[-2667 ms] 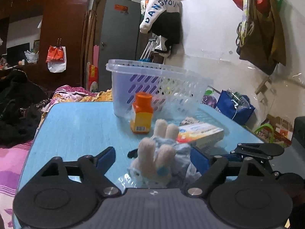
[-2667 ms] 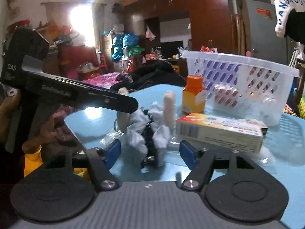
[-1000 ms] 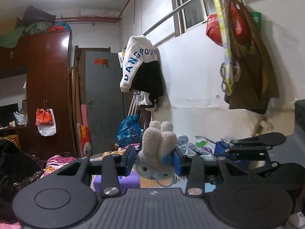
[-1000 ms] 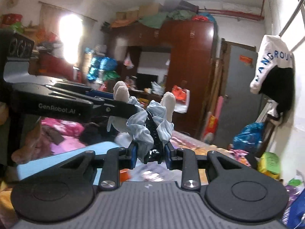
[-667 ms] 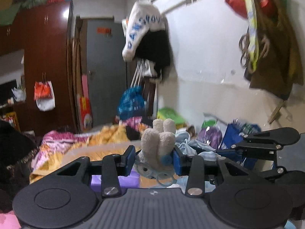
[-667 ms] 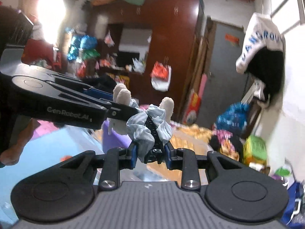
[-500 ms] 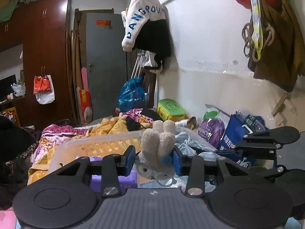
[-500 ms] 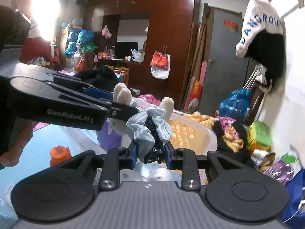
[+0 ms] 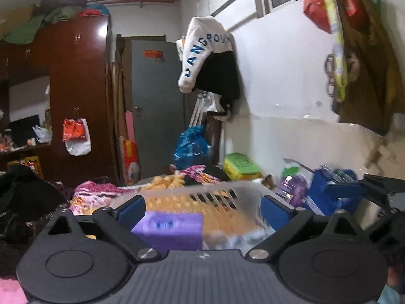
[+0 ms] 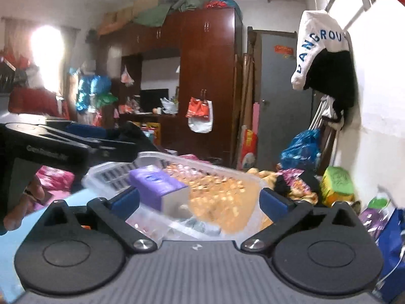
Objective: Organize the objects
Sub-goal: 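Carry the gloves over the basket and open both grippers to drop them, then grasp the white medicine box with both grippers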
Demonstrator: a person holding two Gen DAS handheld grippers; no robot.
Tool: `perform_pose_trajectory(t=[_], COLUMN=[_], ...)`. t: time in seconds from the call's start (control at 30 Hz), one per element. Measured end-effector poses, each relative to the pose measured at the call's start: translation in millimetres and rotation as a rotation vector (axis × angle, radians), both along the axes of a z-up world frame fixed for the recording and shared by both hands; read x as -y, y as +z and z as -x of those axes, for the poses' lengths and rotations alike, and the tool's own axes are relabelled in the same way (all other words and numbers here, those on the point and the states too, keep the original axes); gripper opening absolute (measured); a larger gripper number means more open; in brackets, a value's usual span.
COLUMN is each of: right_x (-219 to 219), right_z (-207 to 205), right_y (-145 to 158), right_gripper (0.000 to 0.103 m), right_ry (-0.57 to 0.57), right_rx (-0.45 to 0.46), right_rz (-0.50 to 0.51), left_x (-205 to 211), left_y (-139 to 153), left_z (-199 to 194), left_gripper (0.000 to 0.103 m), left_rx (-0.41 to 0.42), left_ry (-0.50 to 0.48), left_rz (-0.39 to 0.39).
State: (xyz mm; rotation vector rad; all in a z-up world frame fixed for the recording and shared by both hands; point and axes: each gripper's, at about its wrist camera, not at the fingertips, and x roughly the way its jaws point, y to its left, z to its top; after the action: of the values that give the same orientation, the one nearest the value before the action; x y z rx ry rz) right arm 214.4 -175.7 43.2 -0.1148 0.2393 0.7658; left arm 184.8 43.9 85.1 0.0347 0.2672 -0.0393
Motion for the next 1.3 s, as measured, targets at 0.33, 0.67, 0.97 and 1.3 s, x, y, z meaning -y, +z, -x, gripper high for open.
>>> perform_pose_trajectory(t=[0.33,0.67,0.97,1.3], right_x=[23,2,-12,-25], right_z=[25,46,41,42], right_y=[-61,-87,-100,-104], right_gripper=[0.103,0.099,0.085,0.073], right_ry=[0.002,0.136,0.179,0.199], right_rx=[-0.171,-0.131,-0.164,-0.157], right_rz=[-0.031,0.069,0.123,0.184], left_x=[-30,-40,-20,-20], left_y=[-72,-110,-126,-128], left_z=[79,59,34,26], left_gripper=[0.099,0.095,0.087,0.075], left_rx=[-0.134,-0.285,-0.397,-0.424], left_ry=[-0.045,-0.053,-0.080,-0.095], left_rz=[0.135,0.230,0.253,0.312])
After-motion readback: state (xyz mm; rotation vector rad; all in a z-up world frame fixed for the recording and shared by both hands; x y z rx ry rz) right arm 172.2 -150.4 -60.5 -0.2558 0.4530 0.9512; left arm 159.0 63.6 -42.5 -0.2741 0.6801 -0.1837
